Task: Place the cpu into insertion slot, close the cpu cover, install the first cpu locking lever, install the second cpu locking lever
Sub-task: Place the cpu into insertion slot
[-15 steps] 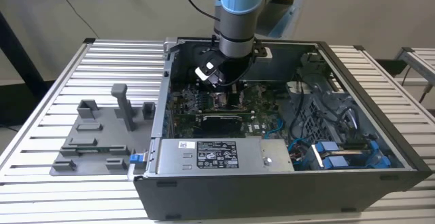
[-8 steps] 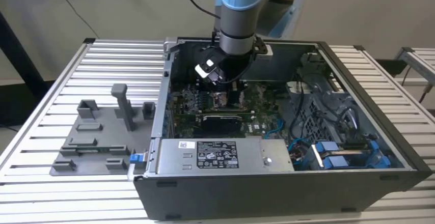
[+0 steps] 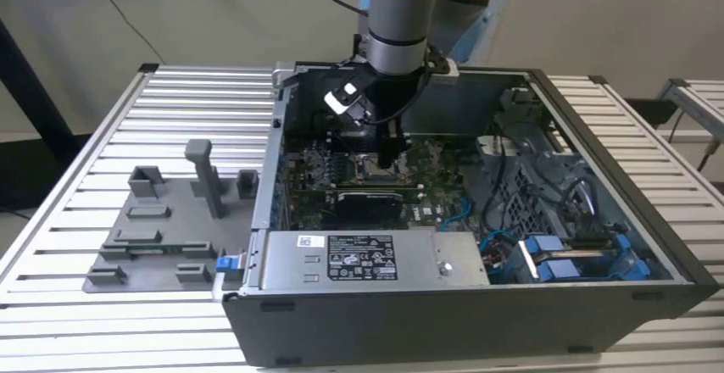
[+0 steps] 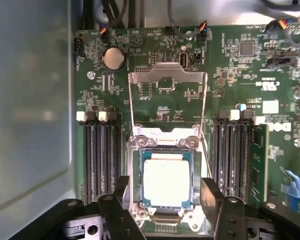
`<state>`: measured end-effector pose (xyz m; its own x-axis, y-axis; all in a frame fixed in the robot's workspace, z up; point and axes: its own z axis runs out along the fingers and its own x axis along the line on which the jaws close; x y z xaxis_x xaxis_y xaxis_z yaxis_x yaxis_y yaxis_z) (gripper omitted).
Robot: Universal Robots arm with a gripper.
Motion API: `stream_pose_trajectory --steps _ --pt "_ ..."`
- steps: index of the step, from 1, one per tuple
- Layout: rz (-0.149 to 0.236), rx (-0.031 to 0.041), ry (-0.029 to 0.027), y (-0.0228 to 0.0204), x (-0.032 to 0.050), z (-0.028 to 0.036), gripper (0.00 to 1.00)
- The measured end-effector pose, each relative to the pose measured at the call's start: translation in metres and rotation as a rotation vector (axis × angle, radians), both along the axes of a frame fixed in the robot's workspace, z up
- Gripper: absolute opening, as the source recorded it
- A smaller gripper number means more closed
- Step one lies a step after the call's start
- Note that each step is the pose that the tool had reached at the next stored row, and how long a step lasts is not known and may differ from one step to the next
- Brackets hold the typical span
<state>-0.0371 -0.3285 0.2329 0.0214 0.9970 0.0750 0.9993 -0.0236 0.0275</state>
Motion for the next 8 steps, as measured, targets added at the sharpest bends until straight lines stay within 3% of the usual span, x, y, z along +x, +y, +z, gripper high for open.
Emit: stream_pose_trajectory --steps 8 --pt "-0.002 0.0001 0.0005 0.0 0.0 0.0336 0.68"
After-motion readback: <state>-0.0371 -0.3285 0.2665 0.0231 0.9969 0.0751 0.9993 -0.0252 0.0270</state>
